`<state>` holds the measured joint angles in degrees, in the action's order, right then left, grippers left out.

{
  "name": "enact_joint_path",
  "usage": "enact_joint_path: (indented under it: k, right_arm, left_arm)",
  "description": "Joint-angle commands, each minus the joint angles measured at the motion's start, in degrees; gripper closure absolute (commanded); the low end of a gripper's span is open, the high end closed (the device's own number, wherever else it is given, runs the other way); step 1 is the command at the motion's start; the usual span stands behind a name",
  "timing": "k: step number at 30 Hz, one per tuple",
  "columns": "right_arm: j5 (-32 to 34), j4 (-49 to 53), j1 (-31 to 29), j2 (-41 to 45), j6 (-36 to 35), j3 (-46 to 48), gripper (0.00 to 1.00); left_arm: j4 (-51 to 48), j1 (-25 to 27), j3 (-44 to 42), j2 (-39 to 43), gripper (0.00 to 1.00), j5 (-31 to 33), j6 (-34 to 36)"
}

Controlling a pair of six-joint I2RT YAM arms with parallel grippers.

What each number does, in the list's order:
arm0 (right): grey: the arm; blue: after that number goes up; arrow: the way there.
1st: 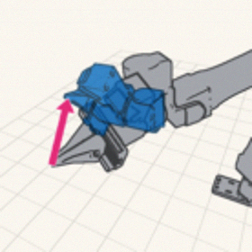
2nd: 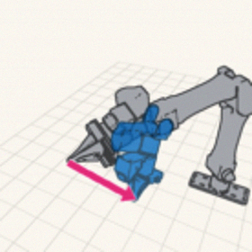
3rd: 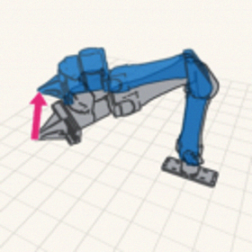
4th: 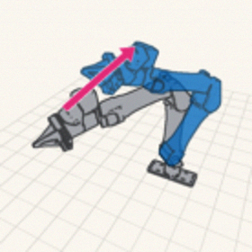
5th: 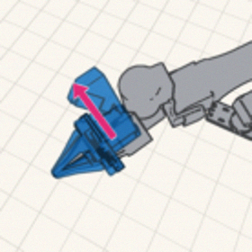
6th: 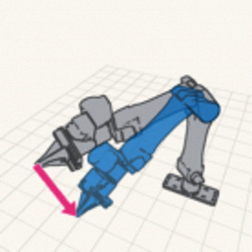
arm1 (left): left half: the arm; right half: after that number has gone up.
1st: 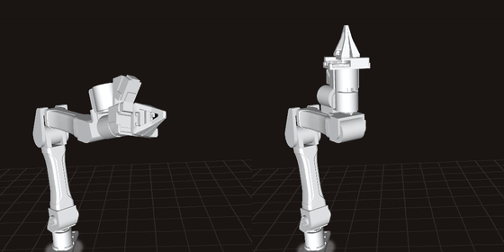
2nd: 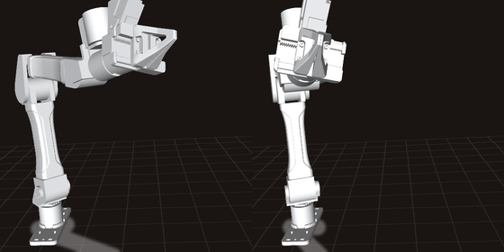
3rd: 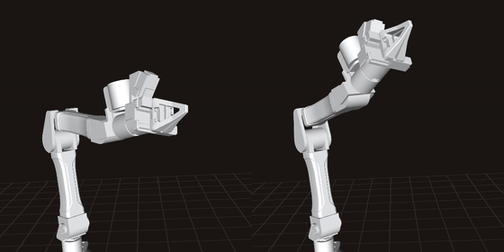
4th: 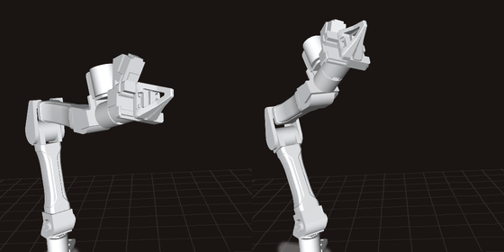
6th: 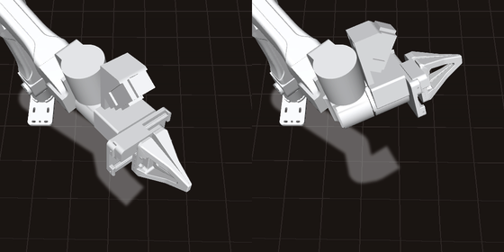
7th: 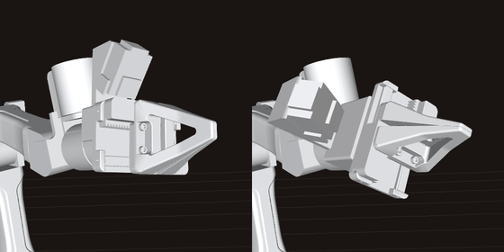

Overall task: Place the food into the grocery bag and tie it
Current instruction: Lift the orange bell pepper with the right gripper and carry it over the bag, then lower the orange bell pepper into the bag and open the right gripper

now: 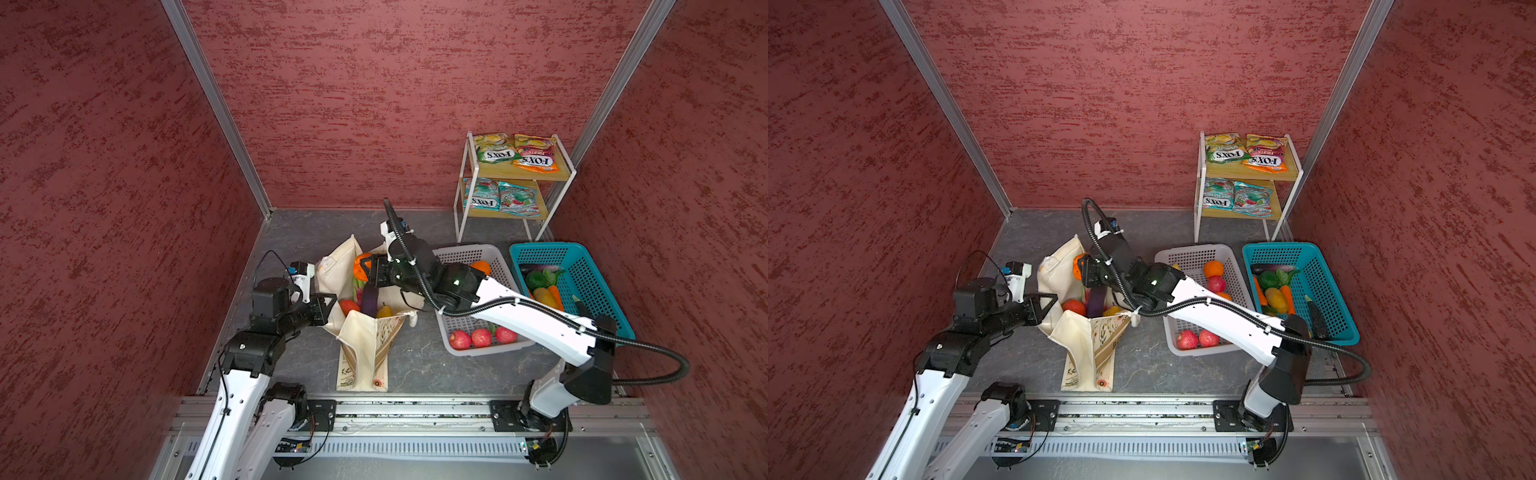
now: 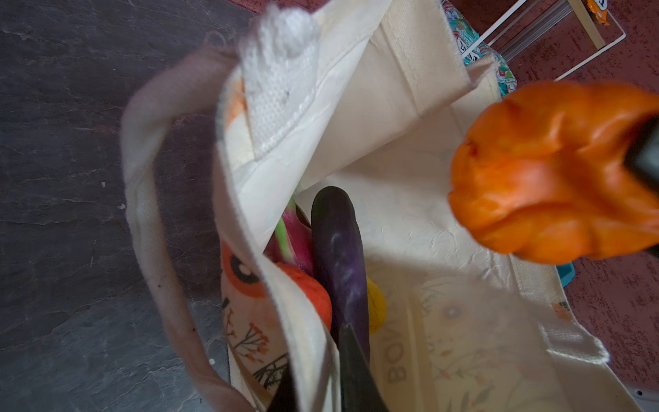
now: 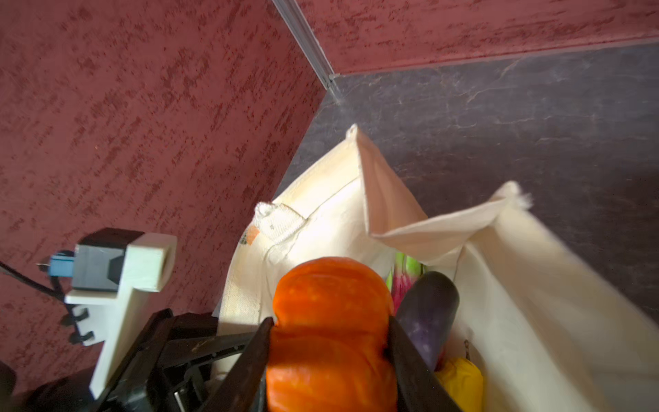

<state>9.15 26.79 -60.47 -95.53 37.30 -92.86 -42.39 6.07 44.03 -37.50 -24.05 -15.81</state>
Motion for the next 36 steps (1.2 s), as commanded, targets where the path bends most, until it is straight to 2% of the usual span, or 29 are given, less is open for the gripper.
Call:
enact_joint_path:
  k: [1, 3, 7, 15, 25, 33, 36]
  right_arm:
    - [-3.0, 1.43, -0.87, -1.4, -2.06, -1.89, 0.65]
    - [-3.61, 2.43, -0.88, -2.88, -2.36, -1.89, 0.64]
    - [-2.42, 4.24, -0.89, -5.05, -3.36, -1.8, 0.57]
    - [-0.16, 5.48, -0.88, -4.67, -5.19, -1.89, 0.26]
    - [3.2, 7.47, -0.88, 0.42, -5.36, -0.77, 0.23]
    - [7.89, 3.0, -0.88, 13.4, -1.5, 10.87, 0.23]
    - [11.65, 3.0, -0.89, 19.26, 1.28, 15.4, 0.23]
  left_arm:
    - [0.91, -0.33, -0.7, -0.09, 0.84, 0.33, 0.08]
    - [0.91, -0.28, -0.7, 0.01, 0.84, 0.41, 0.08]
    - [0.91, -0.37, -0.7, -0.21, 0.84, 0.25, 0.08]
    - [0.91, -0.46, -0.72, -0.29, 0.84, 0.26, 0.08]
    - [0.91, -0.53, -0.7, 0.59, 0.84, 0.78, 0.08]
    - [1.01, -1.23, -0.7, 0.12, 0.84, 0.4, 0.12]
    - [1.0, -1.34, -0.71, 0.32, 0.84, 0.65, 0.08]
